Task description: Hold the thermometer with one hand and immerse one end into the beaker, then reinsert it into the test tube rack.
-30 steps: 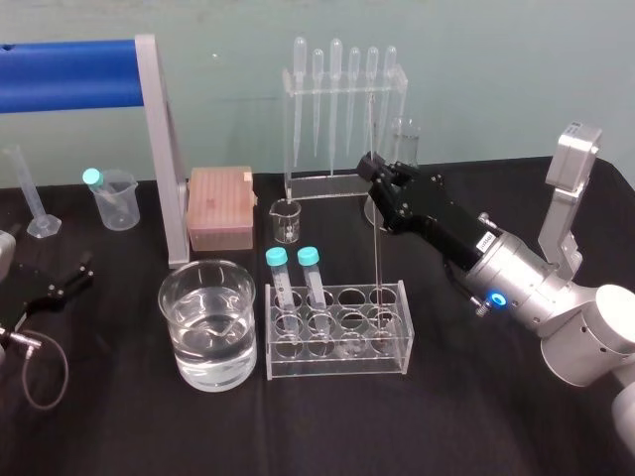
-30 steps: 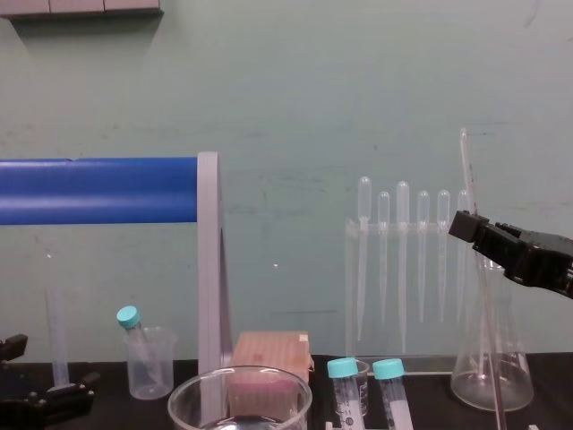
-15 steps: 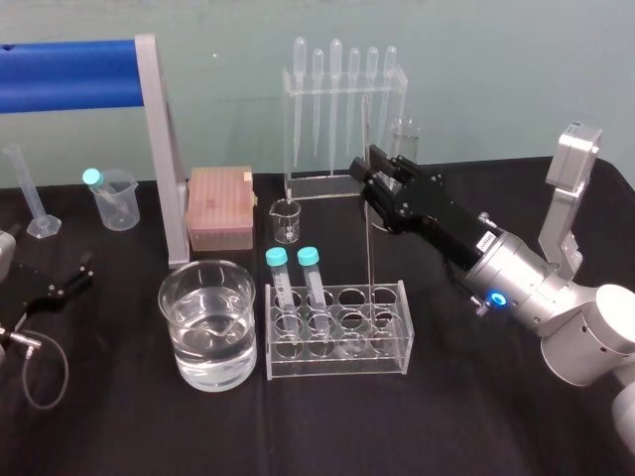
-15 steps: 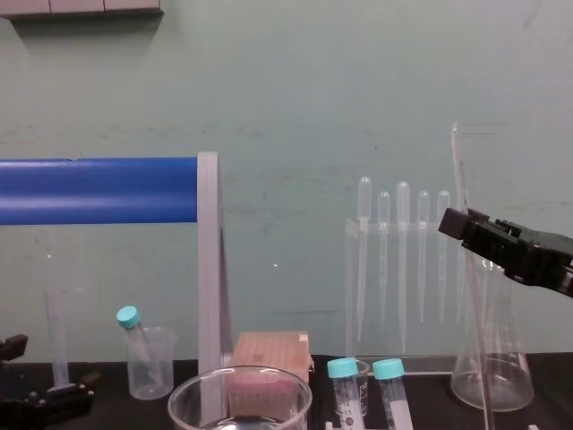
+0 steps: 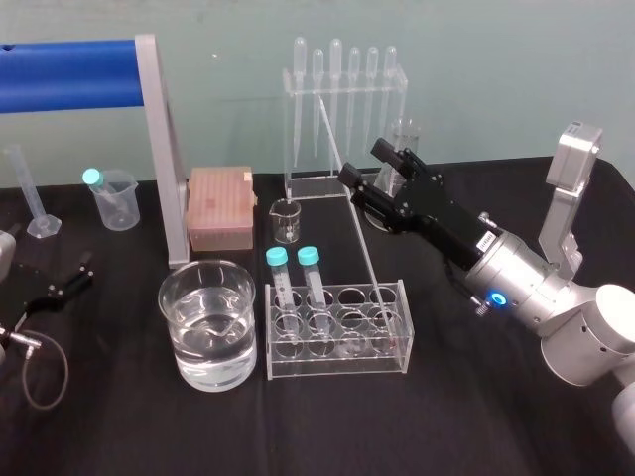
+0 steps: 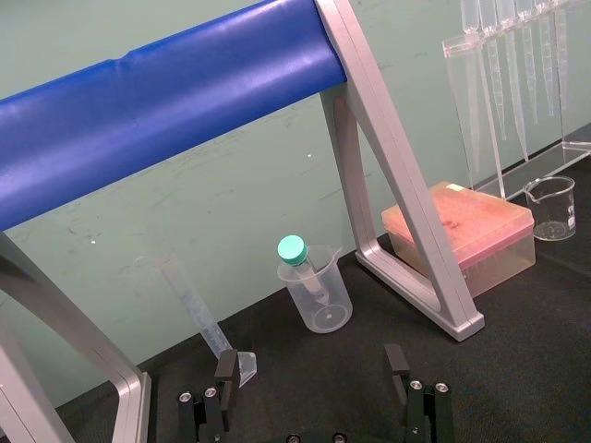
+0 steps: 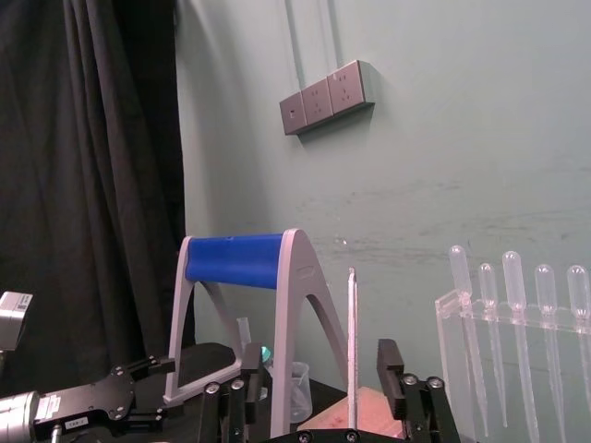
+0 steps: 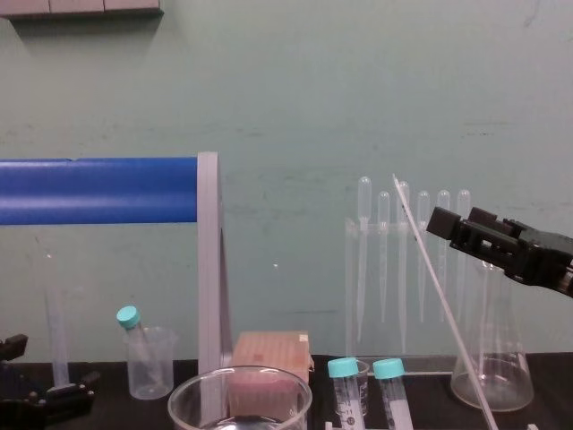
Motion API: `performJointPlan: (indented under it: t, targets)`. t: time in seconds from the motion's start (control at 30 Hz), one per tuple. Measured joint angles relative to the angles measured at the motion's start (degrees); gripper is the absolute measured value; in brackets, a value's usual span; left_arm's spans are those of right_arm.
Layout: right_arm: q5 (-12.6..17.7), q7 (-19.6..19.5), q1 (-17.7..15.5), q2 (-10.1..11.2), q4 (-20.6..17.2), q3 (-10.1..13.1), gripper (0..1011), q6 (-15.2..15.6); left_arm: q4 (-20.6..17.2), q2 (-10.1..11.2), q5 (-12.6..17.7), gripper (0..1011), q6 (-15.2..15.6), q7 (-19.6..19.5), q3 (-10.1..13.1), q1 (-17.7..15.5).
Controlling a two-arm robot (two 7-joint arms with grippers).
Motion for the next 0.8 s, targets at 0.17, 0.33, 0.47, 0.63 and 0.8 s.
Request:
performJointPlan:
  t: [0.17,0.33,0.47,0.63,0.8]
  targets:
    - [0.00,0.00,0.00,0.00,0.00,0.00,942,0.00,0.00,0.00,0.00,1008,0.00,0.00,0.00,0.00]
    - [0.00,0.00,0.00,0.00,0.00,0.00,1000,0.00,0.00,0.00,0.00,1008,0.00,0.00,0.00,0.00]
    - [0.00,0.00,0.00,0.00,0.00,0.00,1000,0.01,0.00,0.00,0.00,1008,0.00,0.00,0.00,0.00]
    - [-0.08,-0.19,-0.03,0.01,-0.08,0.02,1000,0.04,0.00,0.00,0.00,1008,0.00,0.00,0.00,0.00]
    - [-5.50,-10.29,-2.65,0.68,-5.01,1.65,1000,1.37,0.00,0.00,0.00,1008,0.00,0.00,0.00,0.00]
